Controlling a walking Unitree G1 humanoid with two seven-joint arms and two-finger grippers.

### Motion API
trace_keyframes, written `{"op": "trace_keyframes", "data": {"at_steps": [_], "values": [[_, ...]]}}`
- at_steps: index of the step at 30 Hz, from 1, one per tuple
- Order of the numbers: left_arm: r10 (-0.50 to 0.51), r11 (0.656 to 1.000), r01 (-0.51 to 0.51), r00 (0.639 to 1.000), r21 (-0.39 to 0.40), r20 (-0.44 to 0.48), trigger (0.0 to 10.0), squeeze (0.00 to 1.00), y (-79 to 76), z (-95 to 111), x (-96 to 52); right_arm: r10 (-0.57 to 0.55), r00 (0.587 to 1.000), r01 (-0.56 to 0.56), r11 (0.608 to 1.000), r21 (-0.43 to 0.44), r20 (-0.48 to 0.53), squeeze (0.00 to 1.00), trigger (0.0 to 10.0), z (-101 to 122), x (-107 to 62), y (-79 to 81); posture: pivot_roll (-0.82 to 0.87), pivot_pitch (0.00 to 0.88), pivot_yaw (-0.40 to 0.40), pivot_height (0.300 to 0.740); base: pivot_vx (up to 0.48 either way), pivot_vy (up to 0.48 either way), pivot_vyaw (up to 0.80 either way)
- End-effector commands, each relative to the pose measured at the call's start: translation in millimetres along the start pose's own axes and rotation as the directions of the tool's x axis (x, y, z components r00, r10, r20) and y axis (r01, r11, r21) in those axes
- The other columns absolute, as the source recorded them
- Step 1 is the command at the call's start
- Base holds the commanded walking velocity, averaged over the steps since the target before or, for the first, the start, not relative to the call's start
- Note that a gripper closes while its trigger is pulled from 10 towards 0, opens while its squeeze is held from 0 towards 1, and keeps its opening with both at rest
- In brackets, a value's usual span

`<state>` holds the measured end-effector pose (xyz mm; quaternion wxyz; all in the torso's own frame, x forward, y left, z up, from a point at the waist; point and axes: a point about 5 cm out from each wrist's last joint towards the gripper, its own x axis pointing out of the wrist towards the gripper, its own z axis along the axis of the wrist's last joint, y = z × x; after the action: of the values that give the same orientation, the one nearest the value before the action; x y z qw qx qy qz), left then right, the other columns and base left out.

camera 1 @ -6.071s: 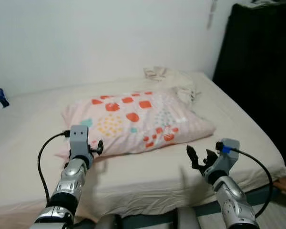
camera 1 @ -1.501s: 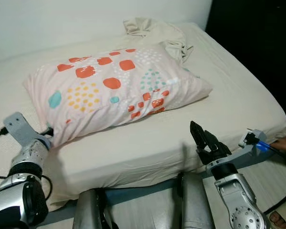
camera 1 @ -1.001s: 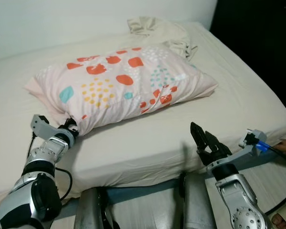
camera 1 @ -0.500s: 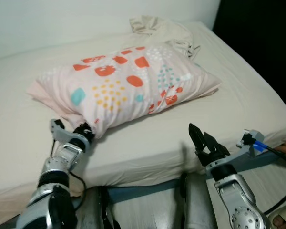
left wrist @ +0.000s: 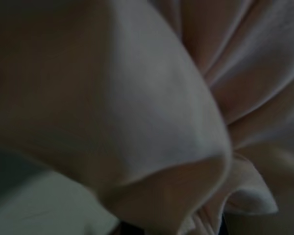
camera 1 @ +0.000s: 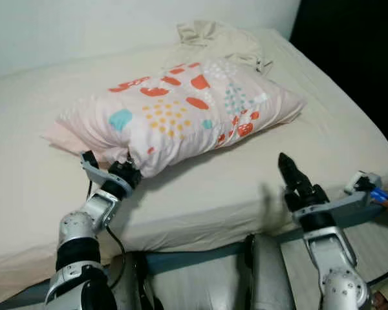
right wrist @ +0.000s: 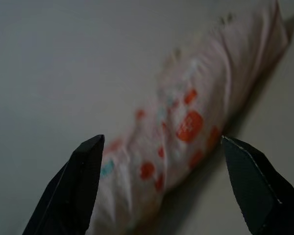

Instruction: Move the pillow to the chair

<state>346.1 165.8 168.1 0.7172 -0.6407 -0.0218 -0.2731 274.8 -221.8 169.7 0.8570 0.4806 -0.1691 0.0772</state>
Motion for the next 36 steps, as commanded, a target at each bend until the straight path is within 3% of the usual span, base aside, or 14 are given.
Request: {"op": "trace_keyframes", "data": {"at_steps": [1, 4, 6, 9, 13, 15, 19, 23, 24, 25, 27, 29, 33, 36], "values": [[-0.106, 0.994, 0.106, 0.994, -0.041, -0.014, 0.0, 0.0, -12.3, -3.3, -3.6, -0.01, 1.0, 0.009, 0.998, 0.065, 0.015, 0.0, 10.0, -1.8, -4.3, -6.3, -0.17, 0.272, 0.144, 0.527, 0.0, 0.0, 0.0], [-0.161, 0.986, 0.159, 0.987, -0.053, -0.024, 0.0, 0.0, -20.8, -5.0, -5.2, -0.01, 1.0, 0.009, 0.997, 0.072, 0.003, 0.0, 10.0, -5.0, -4.0, -8.1, -0.17, 0.271, 0.144, 0.527, 0.0, 0.0, 0.0], [-0.216, 0.975, 0.213, 0.976, -0.065, -0.04, 0.0, 0.0, -32.1, -8.4, -9.9, -0.012, 0.998, 0.015, 0.999, 0.048, -0.066, 0.0, 10.0, -20.7, -4.8, -8.7, -0.16, 0.265, 0.143, 0.527, 0.0, 0.0, 0.0], [-0.223, 0.973, 0.22, 0.974, -0.067, -0.041, 0.0, 0.0, -34.4, -8.8, -11.1, -0.011, 0.996, 0.014, 0.999, 0.044, -0.083, 0.0, 10.0, -24.3, -5.3, -8.2, -0.16, 0.265, 0.143, 0.527, 0.0, 0.0, 0.0], [-0.263, 0.965, 0.263, 0.965, -0.016, 0.004, 0.0, 0.0, -56.1, 5.6, -3.1, -0.079, 0.965, 0.043, 0.988, -0.146, -0.251, 0.0, 10.0, -52.4, -10.6, -13.5, -0.17, 0.236, 0.136, 0.527, 0.0, 0.0, 0.0], [-0.278, 0.961, 0.278, 0.961, -0.007, 0.01, 0.0, 0.0, -61.0, 8.7, -0.4, -0.088, 0.963, 0.051, 0.988, -0.148, -0.254, 0.0, 10.0, -53.4, -10.3, -14.6, -0.17, 0.23, 0.136, 0.527, 0.0, 0.0, 0.0], [-0.344, 0.939, 0.344, 0.939, 0.029, 0.003, 0.0, 0.0, -79.4, 19.6, 2.3, -0.011, 0.981, -0.013, 0.993, -0.121, -0.194, 0.0, 10.0, -41.1, 0.3, -2.9, -0.15, 0.208, 0.139, 0.527, 0.0, 0.0, 0.0], [-0.333, 0.942, 0.333, 0.943, 0.046, -0.005, 0.0, 0.0, -77.2, 24.1, -2.9, 0.056, 0.983, -0.078, 0.989, -0.123, -0.176, 0.0, 10.0, -35.6, 6.4, 8.6, -0.15, 0.201, 0.139, 0.527, 0.0, 0.0, 0.0], [-0.323, 0.946, 0.322, 0.947, 0.047, 0.003, 0.0, 0.0, -74.2, 27.8, -6.6, 0.086, 0.985, -0.097, 0.993, -0.069, -0.15, 0.0, 10.0, -31.1, 9.1, 13.1, -0.15, 0.195, 0.139, 0.527, 0.0, 0.0, 0.0], [-0.323, 0.946, 0.322, 0.947, 0.047, 0.003, 0.0, 0.0, -74.2, 27.8, -6.6, 0.086, 0.985, -0.097, 0.993, -0.069, -0.15, 0.0, 10.0, -31.1, 9.1, 13.1, -0.15, 0.195, 0.139, 0.527, 0.0, 0.0, 0.0], [-0.316, 0.947, 0.315, 0.949, 0.059, 0.009, 0.0, 0.0, -72.5, 34.9, -15.9, 0.15, 0.986, -0.147, 0.988, 0.051, -0.071, 0.0, 10.0, -19.3, 12.4, 19.8, -0.15, 0.188, 0.133, 0.527, 0.0, 0.0, 0.0], [-0.318, 0.946, 0.317, 0.948, 0.068, 0.009, 0.0, 0.0, -73.3, 37.4, -19.8, 0.166, 0.986, -0.162, 0.983, 0.09, -0.035, 0.0, 10.0, -14.4, 12.7, 20.3, -0.15, 0.187, 0.132, 0.527, 0.0, 0.0, 0.0], [-0.325, 0.941, 0.318, 0.945, 0.117, 0.039, 0.0, 0.0, -77.7, 54.9, -38.2, 0.098, 0.992, -0.108, 0.985, 0.132, 0.078, 0.0, 10.0, 4.2, 13.9, -0.6, -0.12, 0.185, 0.124, 0.527, 0.0, 0.0, 0.0], [-0.335, 0.935, 0.326, 0.941, 0.138, 0.051, 0.0, 0.0, -82.9, 63.9, -48.0, 0.039, 0.996, -0.047, 0.993, 0.106, 0.08, 0.0, 10.0, 6.9, 18.9, -14.4, -0.11, 0.188, 0.123, 0.527, 0.0, 0.0, 0.0]]}}
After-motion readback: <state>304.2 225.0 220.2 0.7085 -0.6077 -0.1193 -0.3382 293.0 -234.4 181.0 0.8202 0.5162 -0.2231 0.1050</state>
